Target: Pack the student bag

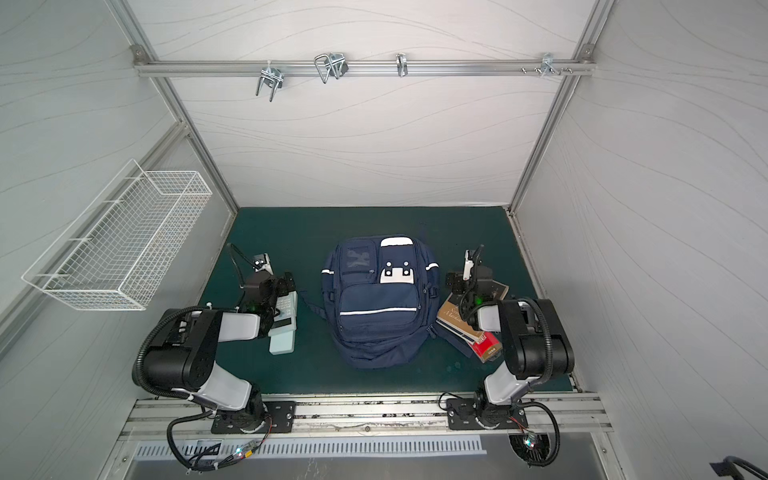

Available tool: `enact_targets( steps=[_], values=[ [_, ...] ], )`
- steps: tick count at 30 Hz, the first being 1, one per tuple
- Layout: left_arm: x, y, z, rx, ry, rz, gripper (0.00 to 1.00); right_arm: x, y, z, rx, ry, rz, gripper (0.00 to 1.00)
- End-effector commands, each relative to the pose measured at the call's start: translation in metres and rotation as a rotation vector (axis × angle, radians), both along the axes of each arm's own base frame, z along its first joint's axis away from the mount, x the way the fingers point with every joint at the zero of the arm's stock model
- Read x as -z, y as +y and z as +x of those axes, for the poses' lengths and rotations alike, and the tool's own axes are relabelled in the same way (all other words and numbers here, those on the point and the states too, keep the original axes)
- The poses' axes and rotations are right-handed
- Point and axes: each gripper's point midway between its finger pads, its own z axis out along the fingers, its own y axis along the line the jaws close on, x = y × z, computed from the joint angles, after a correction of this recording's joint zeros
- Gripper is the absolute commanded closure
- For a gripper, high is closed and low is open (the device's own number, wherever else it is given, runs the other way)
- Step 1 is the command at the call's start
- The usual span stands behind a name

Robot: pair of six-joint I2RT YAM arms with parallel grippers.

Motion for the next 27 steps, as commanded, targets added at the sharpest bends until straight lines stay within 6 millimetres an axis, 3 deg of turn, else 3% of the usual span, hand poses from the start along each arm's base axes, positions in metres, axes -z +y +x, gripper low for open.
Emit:
enact_targets(
  steps=[1,27],
  values=[
    [-0.0149,0.0011,0.0083,0.004,-0.059,0.006,0.01,-0.0066,0.0021,-0.0008,-0.017,-0.021,-0.009,0.01],
    [-0.0144,0.0012,0.0088,0.009,-0.051,-0.004,0.01,-0.0076,0.0018,-0.0004,-0.016,-0.025,-0.009,0.01]
  ],
)
